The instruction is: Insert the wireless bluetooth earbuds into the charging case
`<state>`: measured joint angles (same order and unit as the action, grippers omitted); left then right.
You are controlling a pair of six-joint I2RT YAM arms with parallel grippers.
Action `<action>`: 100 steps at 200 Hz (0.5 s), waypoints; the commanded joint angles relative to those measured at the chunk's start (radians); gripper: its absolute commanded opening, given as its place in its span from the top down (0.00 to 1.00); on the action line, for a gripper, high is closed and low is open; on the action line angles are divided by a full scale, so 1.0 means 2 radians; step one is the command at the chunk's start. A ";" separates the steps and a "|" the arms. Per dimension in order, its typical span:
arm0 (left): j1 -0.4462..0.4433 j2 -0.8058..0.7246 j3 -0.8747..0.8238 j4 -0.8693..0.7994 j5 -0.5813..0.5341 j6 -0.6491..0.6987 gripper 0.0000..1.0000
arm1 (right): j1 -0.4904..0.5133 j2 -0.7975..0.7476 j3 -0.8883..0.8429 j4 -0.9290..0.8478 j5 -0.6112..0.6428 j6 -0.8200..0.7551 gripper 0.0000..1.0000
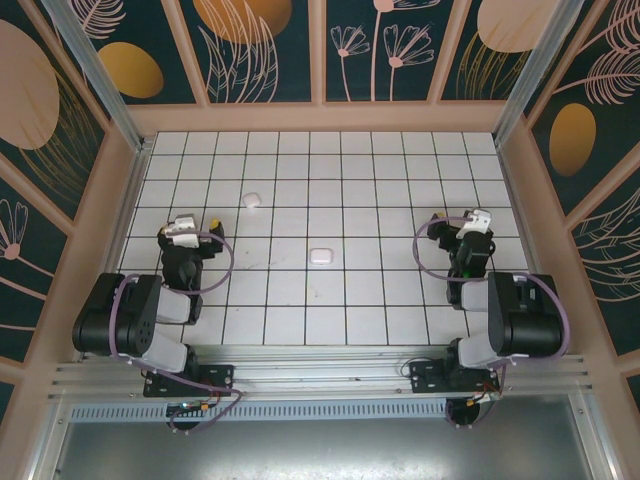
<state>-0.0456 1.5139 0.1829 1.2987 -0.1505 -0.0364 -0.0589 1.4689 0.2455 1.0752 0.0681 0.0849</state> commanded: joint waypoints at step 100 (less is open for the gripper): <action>0.017 0.003 0.027 -0.014 0.012 -0.017 0.01 | 0.005 0.026 0.011 0.048 -0.067 -0.034 0.01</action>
<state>-0.0166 1.5150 0.2321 1.2659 -0.1379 -0.0566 -0.0540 1.5085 0.2481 1.1259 -0.0315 0.0345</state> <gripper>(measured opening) 0.985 0.989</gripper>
